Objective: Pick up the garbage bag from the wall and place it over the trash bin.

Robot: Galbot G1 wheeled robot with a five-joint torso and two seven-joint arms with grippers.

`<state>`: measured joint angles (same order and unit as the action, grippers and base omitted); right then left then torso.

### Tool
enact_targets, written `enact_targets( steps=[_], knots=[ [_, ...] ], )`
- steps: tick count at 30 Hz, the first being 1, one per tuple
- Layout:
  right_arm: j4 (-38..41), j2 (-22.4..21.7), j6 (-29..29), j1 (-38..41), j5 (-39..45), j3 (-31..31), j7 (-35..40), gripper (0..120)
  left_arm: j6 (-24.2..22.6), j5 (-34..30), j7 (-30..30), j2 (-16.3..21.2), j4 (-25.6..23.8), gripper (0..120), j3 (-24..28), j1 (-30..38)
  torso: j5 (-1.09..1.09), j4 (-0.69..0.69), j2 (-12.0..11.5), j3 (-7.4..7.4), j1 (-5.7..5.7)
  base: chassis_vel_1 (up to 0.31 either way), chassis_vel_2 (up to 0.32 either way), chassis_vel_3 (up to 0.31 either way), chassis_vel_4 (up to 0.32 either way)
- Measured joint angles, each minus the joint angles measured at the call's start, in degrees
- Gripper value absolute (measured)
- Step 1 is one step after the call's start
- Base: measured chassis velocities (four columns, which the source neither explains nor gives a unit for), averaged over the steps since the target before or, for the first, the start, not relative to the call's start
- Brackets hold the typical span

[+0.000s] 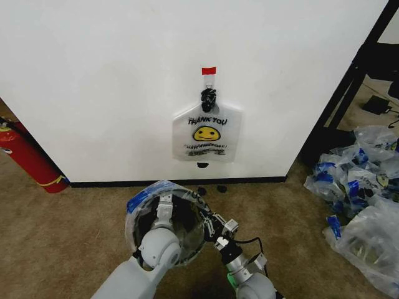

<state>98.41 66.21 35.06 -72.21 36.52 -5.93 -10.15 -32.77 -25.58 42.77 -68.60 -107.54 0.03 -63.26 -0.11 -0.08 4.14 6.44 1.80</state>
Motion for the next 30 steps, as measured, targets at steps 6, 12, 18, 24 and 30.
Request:
enact_targets(
  steps=[6,12,18,24,30],
  knots=[
    [0.53,0.51,0.27,0.09,1.02,0.01,0.43,1,0.01,0.16,-0.96,-0.26,-0.54,0,0.81,-1.59,-0.02,0.00,0.00,0.00,0.00,0.000,0.000,0.000,0.000],
    [-0.33,1.27,1.40,-0.39,-0.09,-0.45,-1.94,1,-0.55,-0.08,-2.57,-0.61,-1.80,0,2.19,-0.79,0.01,-0.01,0.00,0.00,0.00,0.000,0.000,0.000,0.000],
    [-1.31,1.50,2.05,-0.71,-1.97,-0.36,-3.78,1,-1.13,-0.65,-2.45,-0.58,-1.44,0,2.66,1.45,0.00,-0.02,0.00,0.00,0.00,0.000,0.000,0.000,0.000],
    [-1.02,1.21,2.09,-0.71,-1.80,0.77,-2.59,1,-1.07,-1.21,-1.73,0.59,-1.07,0,1.27,1.13,0.00,-0.01,0.00,0.00,0.00,0.000,0.000,0.000,0.000],
    [0.29,1.23,1.36,-0.28,0.60,0.28,-0.85,1,-0.87,0.20,-2.46,0.57,-1.75,0,2.42,-1.82,-0.01,-0.01,0.00,0.00,0.00,0.000,0.000,0.000,0.000]
  ],
)
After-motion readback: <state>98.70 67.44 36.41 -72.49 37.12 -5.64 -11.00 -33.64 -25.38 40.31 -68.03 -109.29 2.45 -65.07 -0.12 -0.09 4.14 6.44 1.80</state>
